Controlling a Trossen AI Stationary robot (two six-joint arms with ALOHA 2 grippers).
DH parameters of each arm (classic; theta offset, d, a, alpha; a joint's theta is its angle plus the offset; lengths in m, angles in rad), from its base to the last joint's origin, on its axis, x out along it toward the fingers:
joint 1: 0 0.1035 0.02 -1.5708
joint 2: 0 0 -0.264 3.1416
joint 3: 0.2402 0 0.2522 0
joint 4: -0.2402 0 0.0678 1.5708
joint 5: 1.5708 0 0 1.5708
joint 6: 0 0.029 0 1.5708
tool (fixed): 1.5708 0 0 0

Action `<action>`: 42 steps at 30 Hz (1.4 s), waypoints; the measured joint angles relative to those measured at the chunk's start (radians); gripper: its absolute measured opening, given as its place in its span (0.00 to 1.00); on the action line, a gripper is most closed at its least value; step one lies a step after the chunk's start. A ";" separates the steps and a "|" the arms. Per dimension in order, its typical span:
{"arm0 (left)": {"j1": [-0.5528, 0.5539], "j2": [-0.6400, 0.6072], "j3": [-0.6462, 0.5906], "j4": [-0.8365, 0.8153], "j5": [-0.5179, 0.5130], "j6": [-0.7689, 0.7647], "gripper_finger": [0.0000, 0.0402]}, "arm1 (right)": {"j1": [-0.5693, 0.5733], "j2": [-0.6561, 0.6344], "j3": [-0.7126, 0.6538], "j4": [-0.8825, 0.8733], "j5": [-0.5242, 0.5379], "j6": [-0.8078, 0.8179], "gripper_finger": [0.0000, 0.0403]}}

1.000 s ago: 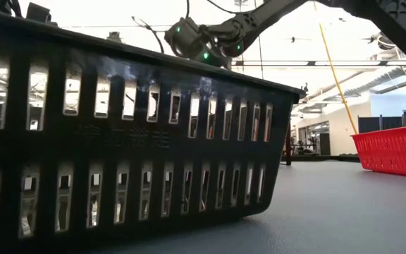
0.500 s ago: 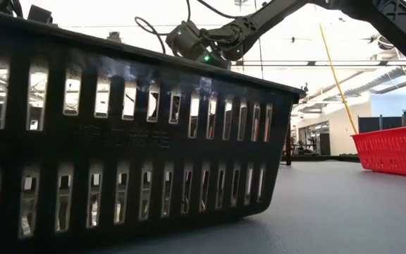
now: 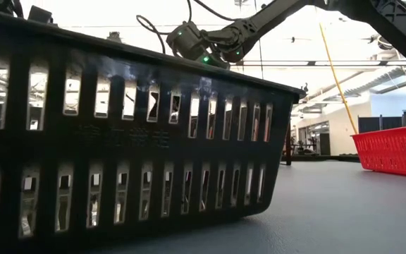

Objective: Stack baskets on shelf by color
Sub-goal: Put the right black bin on the shelf, then stack the right orange bin on the orange bin on the shelf

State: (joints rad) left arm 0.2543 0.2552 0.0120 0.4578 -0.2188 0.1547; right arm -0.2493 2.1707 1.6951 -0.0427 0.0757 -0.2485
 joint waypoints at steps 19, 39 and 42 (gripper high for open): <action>0.000 0.000 0.000 -0.014 0.000 -0.030 0.09 | -0.005 0.000 0.000 0.024 -0.023 -0.048 0.11; 0.000 0.000 -0.001 -0.024 0.000 -0.001 0.09 | 0.122 -0.323 -0.005 -0.531 -0.025 0.061 0.42; 0.000 0.000 -0.001 -0.038 0.000 -0.013 0.09 | 0.176 -0.399 -0.084 -0.633 -0.026 0.128 0.41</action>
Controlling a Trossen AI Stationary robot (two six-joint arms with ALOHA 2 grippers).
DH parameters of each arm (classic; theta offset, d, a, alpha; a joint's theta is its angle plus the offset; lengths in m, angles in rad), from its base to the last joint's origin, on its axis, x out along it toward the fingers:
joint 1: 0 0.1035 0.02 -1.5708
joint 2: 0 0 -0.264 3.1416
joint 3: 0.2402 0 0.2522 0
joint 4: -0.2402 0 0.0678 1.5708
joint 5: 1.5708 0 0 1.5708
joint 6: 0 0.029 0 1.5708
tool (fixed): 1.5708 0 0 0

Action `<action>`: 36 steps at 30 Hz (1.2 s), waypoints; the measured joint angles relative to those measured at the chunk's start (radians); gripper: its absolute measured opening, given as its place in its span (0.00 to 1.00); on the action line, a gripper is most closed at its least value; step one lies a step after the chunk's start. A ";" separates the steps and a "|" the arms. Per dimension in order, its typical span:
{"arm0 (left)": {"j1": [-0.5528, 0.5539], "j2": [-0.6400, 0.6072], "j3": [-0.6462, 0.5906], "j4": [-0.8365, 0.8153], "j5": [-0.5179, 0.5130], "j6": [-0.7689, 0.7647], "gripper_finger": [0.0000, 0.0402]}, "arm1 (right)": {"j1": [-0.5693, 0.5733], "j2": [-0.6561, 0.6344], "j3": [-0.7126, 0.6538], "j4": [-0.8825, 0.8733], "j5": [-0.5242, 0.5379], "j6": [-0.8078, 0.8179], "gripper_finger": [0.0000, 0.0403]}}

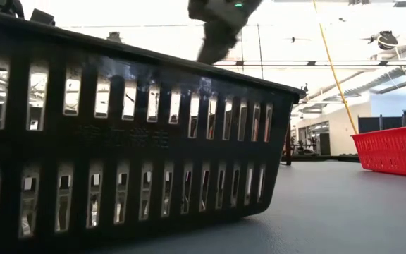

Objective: Stack baskets on shelf by color
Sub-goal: Stack the right orange bin on the orange bin on the shelf

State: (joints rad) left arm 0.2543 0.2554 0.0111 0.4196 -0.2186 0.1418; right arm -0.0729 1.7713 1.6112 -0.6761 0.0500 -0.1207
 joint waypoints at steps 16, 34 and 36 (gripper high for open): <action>0.000 0.000 0.000 0.052 0.025 -0.021 0.09 | 0.297 -0.514 -0.699 0.082 0.052 0.645 0.38; -0.010 0.022 0.000 0.107 0.250 -0.004 0.09 | 0.334 -0.438 -1.146 1.398 -0.002 0.391 0.38; -0.014 0.042 0.000 0.125 0.253 -0.003 0.09 | 0.335 -0.400 -1.099 1.365 -0.001 0.330 0.38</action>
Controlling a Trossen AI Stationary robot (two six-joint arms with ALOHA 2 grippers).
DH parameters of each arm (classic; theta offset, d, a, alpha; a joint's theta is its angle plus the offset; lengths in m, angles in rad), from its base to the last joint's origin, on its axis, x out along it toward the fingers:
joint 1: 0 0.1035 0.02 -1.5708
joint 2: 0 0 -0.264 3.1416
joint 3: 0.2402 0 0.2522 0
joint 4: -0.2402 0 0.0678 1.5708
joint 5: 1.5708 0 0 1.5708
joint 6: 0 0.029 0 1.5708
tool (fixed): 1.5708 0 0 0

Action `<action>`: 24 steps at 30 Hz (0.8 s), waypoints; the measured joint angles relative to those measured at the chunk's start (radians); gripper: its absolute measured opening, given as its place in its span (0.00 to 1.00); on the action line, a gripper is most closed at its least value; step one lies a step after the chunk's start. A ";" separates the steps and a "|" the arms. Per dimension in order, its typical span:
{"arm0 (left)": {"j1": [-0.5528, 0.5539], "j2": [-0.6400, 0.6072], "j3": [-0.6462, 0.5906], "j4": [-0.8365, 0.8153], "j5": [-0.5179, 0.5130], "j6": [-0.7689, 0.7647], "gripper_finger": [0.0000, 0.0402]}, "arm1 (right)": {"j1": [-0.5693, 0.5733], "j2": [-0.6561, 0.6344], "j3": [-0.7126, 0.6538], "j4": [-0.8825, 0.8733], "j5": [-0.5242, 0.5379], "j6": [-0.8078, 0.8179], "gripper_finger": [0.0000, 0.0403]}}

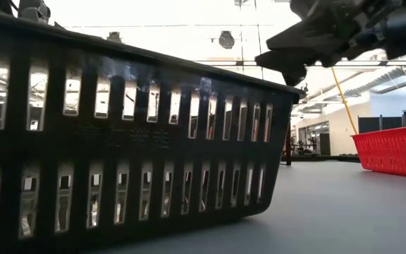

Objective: Stack baskets on shelf by color
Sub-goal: Stack the right orange bin on the orange bin on the shelf

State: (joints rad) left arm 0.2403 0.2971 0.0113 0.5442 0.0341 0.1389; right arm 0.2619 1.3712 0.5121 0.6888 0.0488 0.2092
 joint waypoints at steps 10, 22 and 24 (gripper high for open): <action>-0.047 0.164 0.000 0.118 0.011 0.028 0.09 | -0.010 0.037 0.098 -0.249 0.412 -0.151 0.38; -0.120 0.380 0.053 0.108 0.023 -0.038 0.10 | -0.024 -0.195 0.099 -0.513 0.489 -0.152 0.38; -0.158 0.428 0.077 0.102 0.006 -0.018 0.12 | -0.035 -0.204 0.099 -0.564 0.451 -0.194 0.37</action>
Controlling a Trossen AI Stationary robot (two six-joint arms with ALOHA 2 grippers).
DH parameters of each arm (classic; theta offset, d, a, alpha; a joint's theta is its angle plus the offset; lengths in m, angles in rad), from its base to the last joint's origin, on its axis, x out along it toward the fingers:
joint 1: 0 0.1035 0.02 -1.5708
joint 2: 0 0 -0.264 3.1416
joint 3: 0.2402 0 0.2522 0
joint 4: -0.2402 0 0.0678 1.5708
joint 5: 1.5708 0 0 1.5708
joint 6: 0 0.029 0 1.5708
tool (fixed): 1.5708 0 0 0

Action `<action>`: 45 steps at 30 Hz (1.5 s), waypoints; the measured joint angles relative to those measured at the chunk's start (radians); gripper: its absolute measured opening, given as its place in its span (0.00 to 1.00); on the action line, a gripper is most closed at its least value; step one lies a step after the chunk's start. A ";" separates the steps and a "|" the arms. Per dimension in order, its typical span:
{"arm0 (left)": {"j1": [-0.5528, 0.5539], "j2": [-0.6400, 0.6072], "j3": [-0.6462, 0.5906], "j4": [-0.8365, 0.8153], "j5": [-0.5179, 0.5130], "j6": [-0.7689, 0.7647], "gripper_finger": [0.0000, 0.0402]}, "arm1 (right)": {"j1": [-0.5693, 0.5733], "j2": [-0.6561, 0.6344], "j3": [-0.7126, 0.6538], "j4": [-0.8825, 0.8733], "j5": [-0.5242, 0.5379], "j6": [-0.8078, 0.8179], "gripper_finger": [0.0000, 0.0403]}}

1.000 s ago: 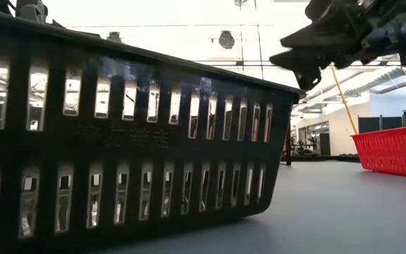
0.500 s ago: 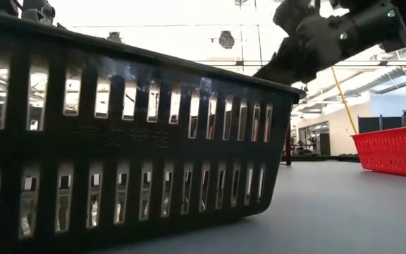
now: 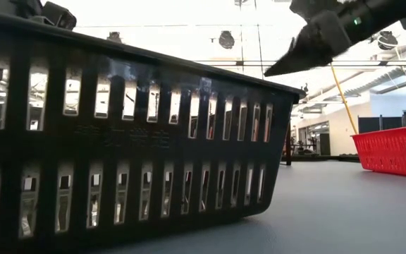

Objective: Stack baskets on shelf by color
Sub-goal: Stack the right orange bin on the orange bin on the shelf

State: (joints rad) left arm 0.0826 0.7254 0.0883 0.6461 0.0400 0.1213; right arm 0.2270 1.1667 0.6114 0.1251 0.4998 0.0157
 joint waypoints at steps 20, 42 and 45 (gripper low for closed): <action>-0.118 0.278 0.187 -0.163 -0.274 0.092 0.44 | -0.076 0.061 0.100 -0.284 -0.006 -0.595 0.33; -0.124 0.278 0.188 -0.135 -0.275 0.139 0.44 | -0.258 0.508 0.205 0.043 -0.088 -1.415 0.33; -0.132 0.278 0.188 -0.163 -0.275 0.078 0.44 | -0.268 0.525 0.204 0.001 -0.146 -1.379 0.32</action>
State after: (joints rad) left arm -0.0496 1.0035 0.2760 0.4831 -0.2349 0.1992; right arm -0.0412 1.6913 0.8150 0.1262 0.3539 -1.3630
